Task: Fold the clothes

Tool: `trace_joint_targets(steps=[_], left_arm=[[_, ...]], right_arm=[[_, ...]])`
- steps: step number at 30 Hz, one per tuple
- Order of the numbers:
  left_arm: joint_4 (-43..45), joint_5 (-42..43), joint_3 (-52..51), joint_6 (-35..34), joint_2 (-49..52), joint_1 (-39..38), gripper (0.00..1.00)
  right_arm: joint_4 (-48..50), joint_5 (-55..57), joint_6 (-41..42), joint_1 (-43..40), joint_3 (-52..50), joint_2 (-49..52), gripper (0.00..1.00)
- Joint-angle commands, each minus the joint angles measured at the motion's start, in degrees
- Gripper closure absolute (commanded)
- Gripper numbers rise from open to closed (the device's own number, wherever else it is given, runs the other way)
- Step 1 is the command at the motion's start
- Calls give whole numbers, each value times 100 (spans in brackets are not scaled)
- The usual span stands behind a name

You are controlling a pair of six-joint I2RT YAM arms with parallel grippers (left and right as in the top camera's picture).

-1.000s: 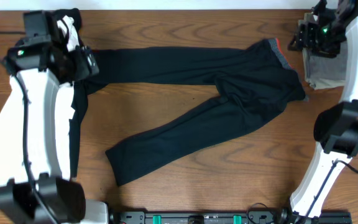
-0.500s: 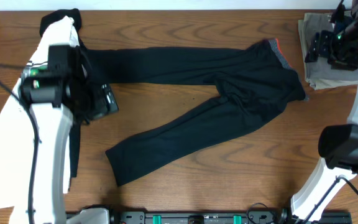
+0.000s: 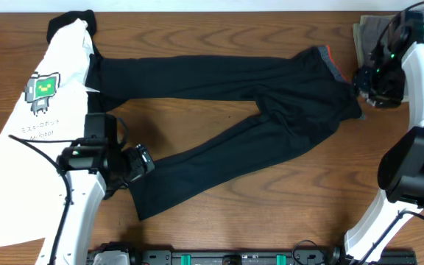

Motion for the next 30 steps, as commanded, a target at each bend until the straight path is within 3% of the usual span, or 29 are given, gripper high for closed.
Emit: trace_joint_targets(steps=[1,2,3,4,5,6,25,30], left_arm=[[184,142,-138,-55,2,-24,20],[234,142,-166,-55,2,-24,28],[299,142,-197,-52,4,-24,43],[343,142,-225,-55,15,-24,63],[396,149,-264,-57,39,-33,89],[455,157,-306,-52,83,-52,94],[1545,380,-409,57,2433,-623,94],[1888,-188,-404,61,2811,-382,94]], right_arm=[[155,7,92,87,-280,-4,33],[214,-22,92,120,-343,-4,38],[278,-92,87,175,-411,-4,47],[341,-175,87,223,-468,-4,68],[426,-275,74,291,-542,-4,98],[505,-343,70,354,-603,-4,98],[1005,-463,70,955,-960,-4,98],[997,-461,72,955,-962,-2,97]])
